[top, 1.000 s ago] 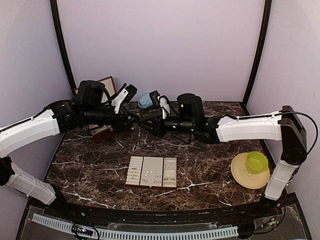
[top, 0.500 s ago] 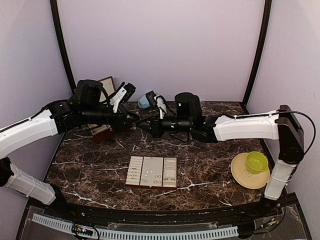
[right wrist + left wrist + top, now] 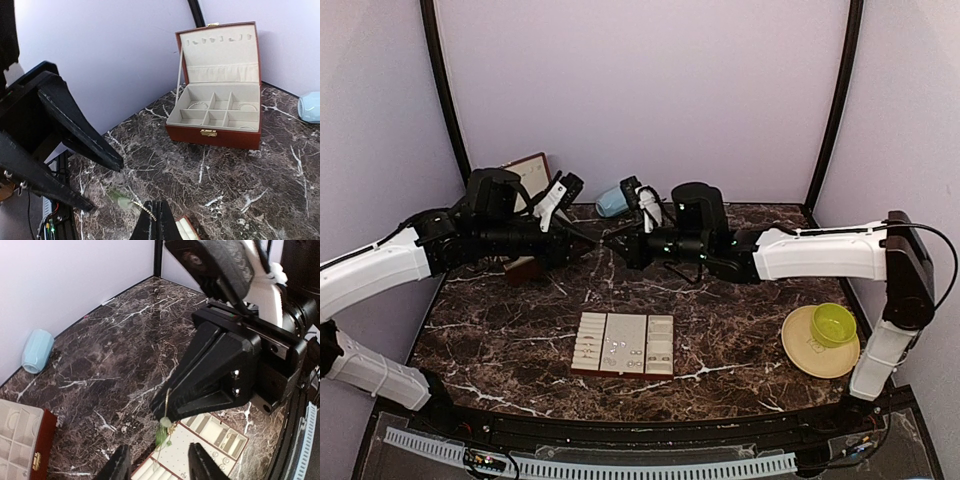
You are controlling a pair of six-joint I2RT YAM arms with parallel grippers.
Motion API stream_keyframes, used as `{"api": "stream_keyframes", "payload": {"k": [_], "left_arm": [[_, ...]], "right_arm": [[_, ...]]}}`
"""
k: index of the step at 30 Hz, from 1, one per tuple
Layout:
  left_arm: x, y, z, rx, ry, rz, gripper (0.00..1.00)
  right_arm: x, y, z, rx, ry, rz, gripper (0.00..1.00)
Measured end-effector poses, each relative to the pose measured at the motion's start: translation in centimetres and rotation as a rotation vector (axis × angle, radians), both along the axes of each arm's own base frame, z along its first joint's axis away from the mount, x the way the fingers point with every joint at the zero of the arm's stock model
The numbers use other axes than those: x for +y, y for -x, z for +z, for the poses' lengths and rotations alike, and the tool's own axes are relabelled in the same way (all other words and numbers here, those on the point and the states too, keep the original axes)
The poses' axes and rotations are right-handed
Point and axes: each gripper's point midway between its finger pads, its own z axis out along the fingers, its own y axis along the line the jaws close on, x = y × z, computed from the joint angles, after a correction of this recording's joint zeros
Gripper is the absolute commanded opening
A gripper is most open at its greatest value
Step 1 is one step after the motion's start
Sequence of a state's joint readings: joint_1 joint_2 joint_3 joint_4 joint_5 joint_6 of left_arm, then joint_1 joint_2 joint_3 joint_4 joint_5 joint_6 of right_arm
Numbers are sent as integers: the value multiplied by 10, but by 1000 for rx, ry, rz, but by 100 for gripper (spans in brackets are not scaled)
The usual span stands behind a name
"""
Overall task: Organize the mixed jewelry
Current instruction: Pass from the left arm to the right, then move the jewelry box to the center of the board.
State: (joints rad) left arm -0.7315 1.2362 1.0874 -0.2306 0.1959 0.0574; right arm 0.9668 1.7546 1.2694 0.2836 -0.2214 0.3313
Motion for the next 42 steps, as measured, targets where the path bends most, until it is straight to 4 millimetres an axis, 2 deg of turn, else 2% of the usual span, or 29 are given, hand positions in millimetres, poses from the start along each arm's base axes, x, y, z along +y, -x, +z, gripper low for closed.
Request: {"api": "stream_keyframes", "payload": {"k": [2, 6, 9, 12, 16, 20, 23, 28, 33, 36, 39, 42], "left_arm": [[3, -1, -4, 10, 1, 16, 63], [13, -2, -9, 21, 5, 54, 74], [28, -6, -4, 21, 34, 118, 80], [58, -21, 4, 33, 89, 248, 83], [122, -56, -2, 104, 168, 529, 84], [177, -81, -33, 216, 207, 766, 83], [213, -96, -72, 317, 208, 935, 82], [250, -107, -121, 404, 187, 1130, 81], [276, -122, -157, 460, 191, 1256, 74], [283, -129, -179, 503, 169, 1291, 66], [284, -138, -191, 527, 158, 1303, 54], [285, -147, -194, 524, 163, 1303, 48]], "right_arm": [[-5, -4, 0, 3, 14, -36, 0], [-15, -11, 6, -3, 29, -100, 0], [-21, -14, 13, -16, 27, -135, 0], [-26, -16, 18, -22, 30, -157, 0], [-31, -19, 18, -26, 44, -172, 0], [-34, -17, 15, -26, 52, -171, 0], [-35, -16, 12, -22, 58, -170, 0], [-40, -12, 9, -19, 61, -169, 0], [-42, -8, 15, -24, 47, -159, 0], [-42, -7, 19, -27, 37, -154, 0], [-42, -7, 19, -24, 35, -153, 0], [-43, -6, 17, -20, 37, -153, 0]]}}
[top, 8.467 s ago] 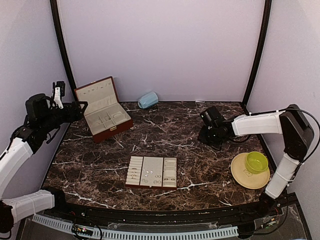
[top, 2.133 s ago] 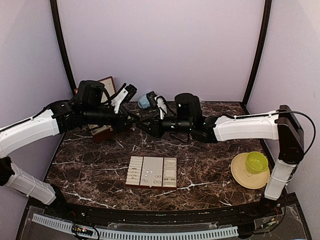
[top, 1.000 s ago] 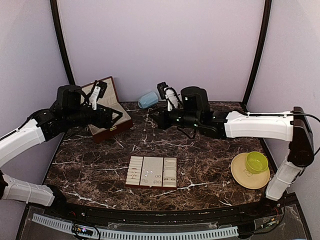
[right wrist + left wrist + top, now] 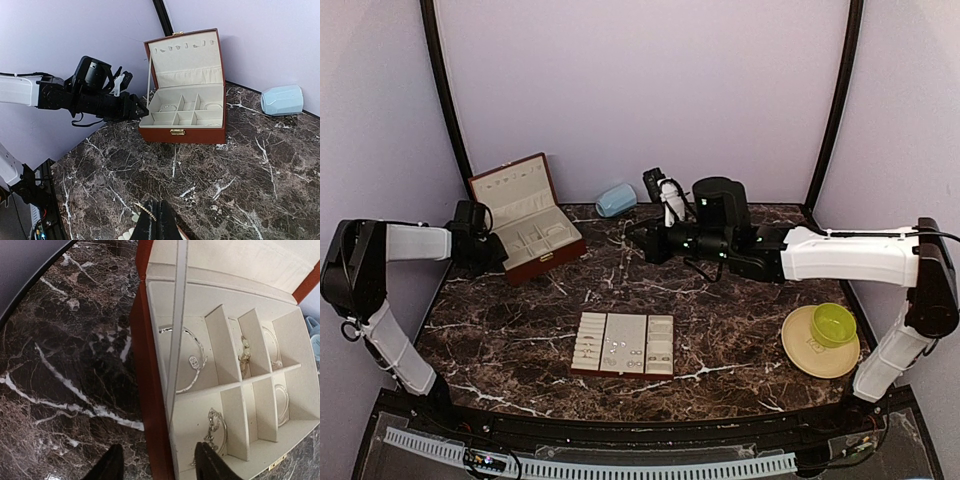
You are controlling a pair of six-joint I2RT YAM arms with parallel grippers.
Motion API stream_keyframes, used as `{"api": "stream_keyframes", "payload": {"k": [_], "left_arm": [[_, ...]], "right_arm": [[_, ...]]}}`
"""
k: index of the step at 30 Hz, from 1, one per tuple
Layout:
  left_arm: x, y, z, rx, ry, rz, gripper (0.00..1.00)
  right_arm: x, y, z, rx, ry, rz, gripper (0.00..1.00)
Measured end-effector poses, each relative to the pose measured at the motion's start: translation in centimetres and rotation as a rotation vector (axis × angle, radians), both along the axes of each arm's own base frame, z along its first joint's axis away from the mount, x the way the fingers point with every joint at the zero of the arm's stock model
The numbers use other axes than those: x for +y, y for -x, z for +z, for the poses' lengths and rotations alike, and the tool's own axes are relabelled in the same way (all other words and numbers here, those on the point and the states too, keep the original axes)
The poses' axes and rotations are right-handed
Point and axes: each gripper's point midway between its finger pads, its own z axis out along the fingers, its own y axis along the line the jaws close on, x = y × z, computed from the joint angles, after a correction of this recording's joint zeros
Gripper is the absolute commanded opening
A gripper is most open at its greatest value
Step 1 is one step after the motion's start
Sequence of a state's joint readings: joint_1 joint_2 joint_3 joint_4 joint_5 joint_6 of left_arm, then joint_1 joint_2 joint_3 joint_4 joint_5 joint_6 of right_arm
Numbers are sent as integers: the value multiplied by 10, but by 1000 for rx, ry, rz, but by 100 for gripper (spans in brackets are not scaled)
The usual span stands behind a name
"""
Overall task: Organize the mixed jewelry
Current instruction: Move the jewelry box to the center of the board.
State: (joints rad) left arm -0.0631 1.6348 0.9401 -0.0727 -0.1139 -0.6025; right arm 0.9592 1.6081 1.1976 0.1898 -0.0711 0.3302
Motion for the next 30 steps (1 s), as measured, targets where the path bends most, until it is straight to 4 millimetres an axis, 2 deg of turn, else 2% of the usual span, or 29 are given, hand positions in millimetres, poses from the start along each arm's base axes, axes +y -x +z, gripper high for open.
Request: {"api": "stream_keyframes", "payload": {"k": [5, 13, 21, 30], "left_arm": [[1, -8, -3, -7, -5, -1, 38], [1, -20, -11, 5, -27, -21, 32], [3, -24, -16, 17, -59, -42, 20], [9, -24, -16, 22, -103, -49, 6]], "right_arm": [[0, 0, -1, 5, -1, -1, 0], [-1, 0, -2, 13, -1, -5, 0], [-8, -3, -11, 19, 28, -41, 0], [-20, -6, 6, -16, 16, -95, 0]]}}
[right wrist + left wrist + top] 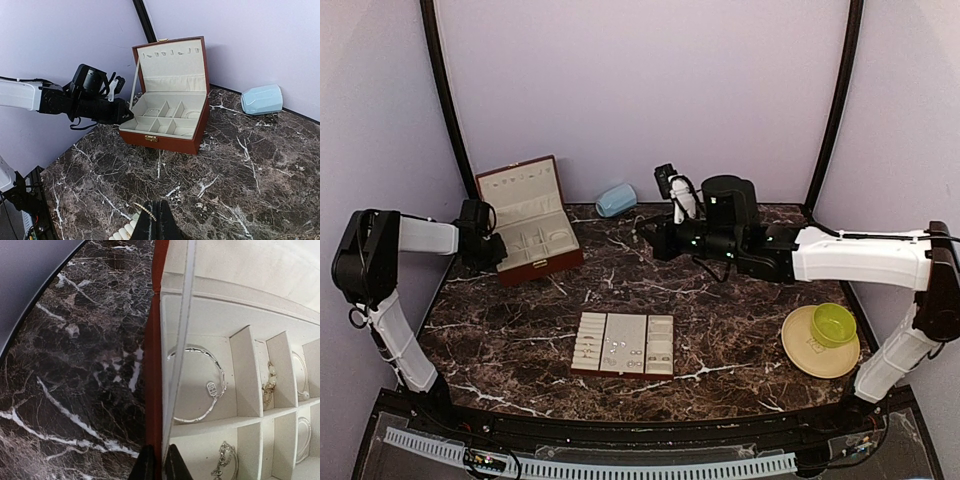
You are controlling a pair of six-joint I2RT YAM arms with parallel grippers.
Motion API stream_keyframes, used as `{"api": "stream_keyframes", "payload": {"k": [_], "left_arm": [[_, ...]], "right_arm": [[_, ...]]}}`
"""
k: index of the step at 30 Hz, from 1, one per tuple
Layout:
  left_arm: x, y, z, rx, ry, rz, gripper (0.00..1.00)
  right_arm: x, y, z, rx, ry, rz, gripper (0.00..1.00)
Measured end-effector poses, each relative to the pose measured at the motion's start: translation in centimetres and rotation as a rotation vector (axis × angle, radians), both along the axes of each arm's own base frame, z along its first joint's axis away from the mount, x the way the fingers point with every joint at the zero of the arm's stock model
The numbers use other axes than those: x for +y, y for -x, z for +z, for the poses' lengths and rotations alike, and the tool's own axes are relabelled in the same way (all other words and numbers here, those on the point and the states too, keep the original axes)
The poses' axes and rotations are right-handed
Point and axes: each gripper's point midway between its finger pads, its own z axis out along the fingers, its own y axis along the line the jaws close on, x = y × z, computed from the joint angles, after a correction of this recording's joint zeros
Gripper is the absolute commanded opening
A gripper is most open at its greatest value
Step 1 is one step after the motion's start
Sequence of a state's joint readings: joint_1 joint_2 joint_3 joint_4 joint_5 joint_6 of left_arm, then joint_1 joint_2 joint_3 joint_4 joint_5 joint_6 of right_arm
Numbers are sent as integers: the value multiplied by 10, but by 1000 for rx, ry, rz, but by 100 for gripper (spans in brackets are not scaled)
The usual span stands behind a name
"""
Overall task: Organize the mixed jewelry
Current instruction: Move the jewelry box to the center of the board.
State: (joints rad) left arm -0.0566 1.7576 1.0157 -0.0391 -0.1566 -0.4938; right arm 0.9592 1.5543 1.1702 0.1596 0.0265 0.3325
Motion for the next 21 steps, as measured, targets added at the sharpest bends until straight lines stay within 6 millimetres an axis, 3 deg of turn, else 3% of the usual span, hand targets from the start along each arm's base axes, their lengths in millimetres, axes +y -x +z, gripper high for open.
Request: {"api": "stream_keyframes", "payload": {"k": [7, 12, 15, 21], "left_arm": [[-1, 2, 0, -15, -21, -45, 1], [-14, 16, 0, -8, -38, -102, 0], [-35, 24, 0, 0, -47, -162, 0], [-96, 37, -1, 7, -45, -309, 0]], "right_arm": [[-5, -3, 1, -6, 11, -23, 0], [-10, -5, -1, -9, 33, -42, 0], [-13, -5, -1, -12, 45, -54, 0], [-23, -6, 7, -35, 57, -86, 0]]}}
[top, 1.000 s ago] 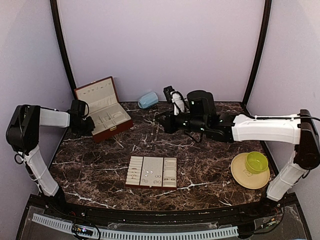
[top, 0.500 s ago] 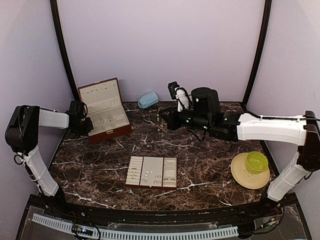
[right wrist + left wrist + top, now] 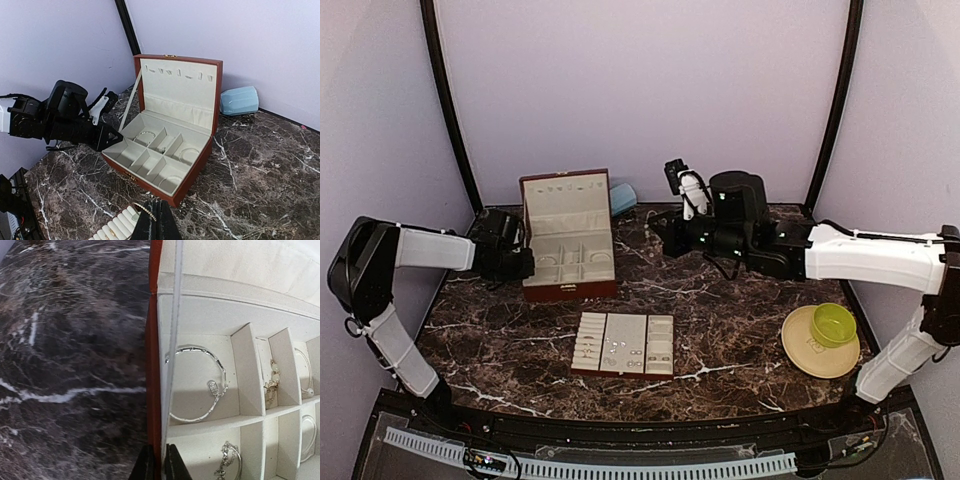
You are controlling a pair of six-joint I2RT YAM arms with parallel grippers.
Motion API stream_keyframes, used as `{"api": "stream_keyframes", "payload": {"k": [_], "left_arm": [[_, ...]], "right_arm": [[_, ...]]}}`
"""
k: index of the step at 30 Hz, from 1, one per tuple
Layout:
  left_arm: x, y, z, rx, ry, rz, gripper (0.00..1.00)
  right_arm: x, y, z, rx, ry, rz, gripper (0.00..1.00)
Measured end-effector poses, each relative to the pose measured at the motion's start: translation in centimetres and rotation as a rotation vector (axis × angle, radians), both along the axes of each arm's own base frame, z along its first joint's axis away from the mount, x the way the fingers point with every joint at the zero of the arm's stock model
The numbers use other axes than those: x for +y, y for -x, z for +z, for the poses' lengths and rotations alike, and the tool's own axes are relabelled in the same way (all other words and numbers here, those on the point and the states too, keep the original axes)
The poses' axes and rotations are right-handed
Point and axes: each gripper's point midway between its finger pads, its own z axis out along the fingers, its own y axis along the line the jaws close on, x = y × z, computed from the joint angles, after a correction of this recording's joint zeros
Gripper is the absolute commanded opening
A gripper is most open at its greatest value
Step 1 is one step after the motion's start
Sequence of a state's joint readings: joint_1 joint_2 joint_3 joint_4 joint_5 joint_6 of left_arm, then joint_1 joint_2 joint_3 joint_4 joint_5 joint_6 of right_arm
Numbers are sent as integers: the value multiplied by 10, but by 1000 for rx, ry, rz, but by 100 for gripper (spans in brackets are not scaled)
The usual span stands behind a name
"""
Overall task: Organize the mixed jewelry
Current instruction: Move the jewelry box to the center of the board, then open the compartment pouch of the jewelry box.
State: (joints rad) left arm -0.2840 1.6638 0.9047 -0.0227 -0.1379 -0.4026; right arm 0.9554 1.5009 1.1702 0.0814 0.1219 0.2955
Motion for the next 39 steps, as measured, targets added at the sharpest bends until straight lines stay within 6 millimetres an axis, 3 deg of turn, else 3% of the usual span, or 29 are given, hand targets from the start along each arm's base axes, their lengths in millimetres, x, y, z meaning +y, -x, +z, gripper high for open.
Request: {"api": "stream_keyframes", "payload": {"k": [4, 11, 13, 16, 20, 22, 25, 32, 35, 39], "left_arm": [[-40, 11, 0, 1, 8, -94, 0], [-82, 28, 0, 4, 37, -171, 1], [-90, 31, 0, 4, 44, -184, 7], [-99, 36, 0, 2, 59, -197, 32], [-107, 47, 4, -11, 85, -242, 51], [-108, 51, 18, -46, 88, -263, 58], [-106, 48, 59, -155, 87, -277, 63], [-107, 38, 132, -337, 22, -363, 63], [-128, 35, 156, -393, -6, -514, 63], [-170, 31, 182, -468, 2, -774, 62]], "right_arm": [[-9, 0, 4, -11, 18, -27, 0], [-21, -2, 7, -26, 49, -69, 0], [-23, -3, 6, -25, 58, -77, 0], [-25, -5, 8, -28, 63, -94, 0], [-25, -7, 18, -41, 49, -107, 0], [-26, -8, 22, -48, 43, -116, 0], [-28, -11, 24, -53, 42, -132, 0], [-32, -15, 24, -53, 44, -148, 0], [-36, -20, 23, -52, 41, -156, 0], [-43, -24, 15, -38, 38, -158, 0]]}}
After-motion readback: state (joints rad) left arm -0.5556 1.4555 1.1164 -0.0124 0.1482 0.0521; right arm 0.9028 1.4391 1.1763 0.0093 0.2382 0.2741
